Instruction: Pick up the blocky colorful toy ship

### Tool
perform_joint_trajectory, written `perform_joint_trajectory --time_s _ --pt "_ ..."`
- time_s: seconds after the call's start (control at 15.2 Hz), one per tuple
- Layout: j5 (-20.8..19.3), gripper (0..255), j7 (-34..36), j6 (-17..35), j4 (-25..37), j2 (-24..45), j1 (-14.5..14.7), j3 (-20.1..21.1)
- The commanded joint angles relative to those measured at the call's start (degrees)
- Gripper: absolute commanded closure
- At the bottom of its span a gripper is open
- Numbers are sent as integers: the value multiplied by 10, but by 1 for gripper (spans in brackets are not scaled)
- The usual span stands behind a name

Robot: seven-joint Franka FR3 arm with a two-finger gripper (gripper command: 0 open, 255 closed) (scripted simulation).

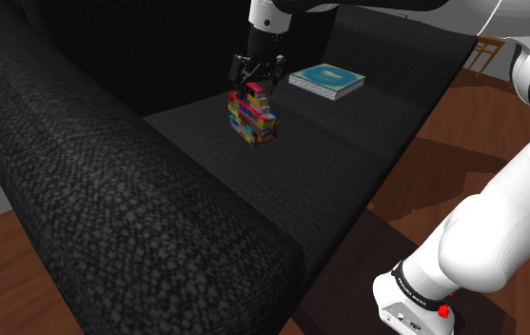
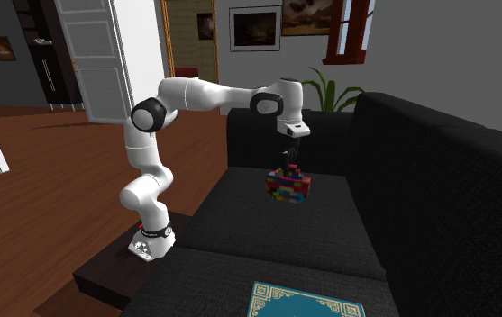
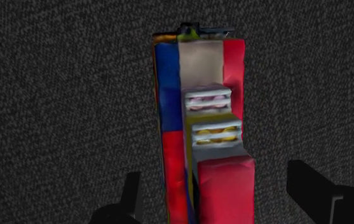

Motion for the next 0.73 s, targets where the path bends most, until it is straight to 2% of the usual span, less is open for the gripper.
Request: perform_joint_trajectory --time_s 0.0,0.66 --pt "0 255 -1 3 -5 -2 0 0" --pt "0 255 -1 -5 5 0 0 0"
